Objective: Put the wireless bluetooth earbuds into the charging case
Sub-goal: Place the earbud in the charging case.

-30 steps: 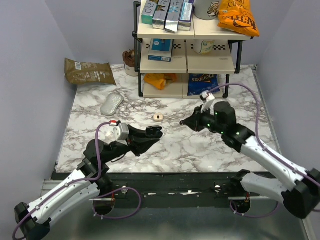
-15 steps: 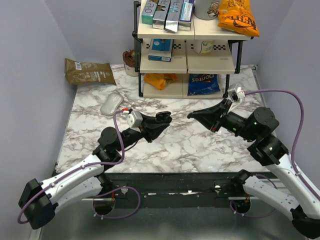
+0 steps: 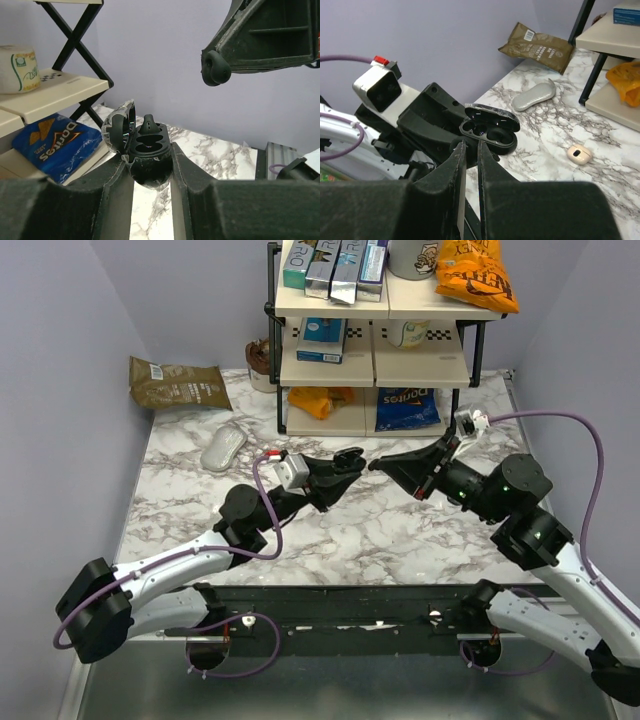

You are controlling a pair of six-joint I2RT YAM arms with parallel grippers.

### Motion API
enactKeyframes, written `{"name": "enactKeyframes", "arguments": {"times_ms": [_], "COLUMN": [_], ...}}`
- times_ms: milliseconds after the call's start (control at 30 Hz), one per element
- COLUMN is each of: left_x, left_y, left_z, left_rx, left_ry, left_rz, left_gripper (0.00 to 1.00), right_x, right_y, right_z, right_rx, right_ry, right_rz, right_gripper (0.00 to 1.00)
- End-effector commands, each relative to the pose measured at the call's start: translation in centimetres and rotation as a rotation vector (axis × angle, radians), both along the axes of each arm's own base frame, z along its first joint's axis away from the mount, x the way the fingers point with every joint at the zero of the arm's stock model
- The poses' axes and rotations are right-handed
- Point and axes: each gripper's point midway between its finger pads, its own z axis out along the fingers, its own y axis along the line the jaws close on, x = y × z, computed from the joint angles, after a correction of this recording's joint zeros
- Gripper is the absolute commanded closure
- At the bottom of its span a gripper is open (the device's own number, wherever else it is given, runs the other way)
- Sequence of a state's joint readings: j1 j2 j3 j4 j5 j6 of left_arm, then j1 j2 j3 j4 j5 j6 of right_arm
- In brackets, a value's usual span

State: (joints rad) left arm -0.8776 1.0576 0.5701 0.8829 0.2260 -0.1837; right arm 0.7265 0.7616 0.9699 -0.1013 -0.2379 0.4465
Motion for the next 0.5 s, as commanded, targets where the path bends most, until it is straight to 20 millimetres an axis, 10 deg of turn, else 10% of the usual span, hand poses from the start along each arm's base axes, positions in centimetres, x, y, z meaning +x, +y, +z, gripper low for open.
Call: {"name": "enactKeyframes", "arguments": {"times_ms": [0,467], "left_x": [0.8,0.3], "left_y": [0.4,0.1], "left_z": [2.8,2.6], "left_rx": [-0.077,-0.061], "left_ry": [-0.091,-0.11], "left_rz": [0.071,0.066], "left_gripper": [1.0,1.0], "right_x": [1.5,1.8], "right_y": [-0.1,2.8], "right_z": [1.4,-0.6], "right_rx": [0.018,-0.057], "right_ry": [0.025,0.041], "right_rz": [-0.117,-0.084], "right_gripper": [0.99,0.99]}}
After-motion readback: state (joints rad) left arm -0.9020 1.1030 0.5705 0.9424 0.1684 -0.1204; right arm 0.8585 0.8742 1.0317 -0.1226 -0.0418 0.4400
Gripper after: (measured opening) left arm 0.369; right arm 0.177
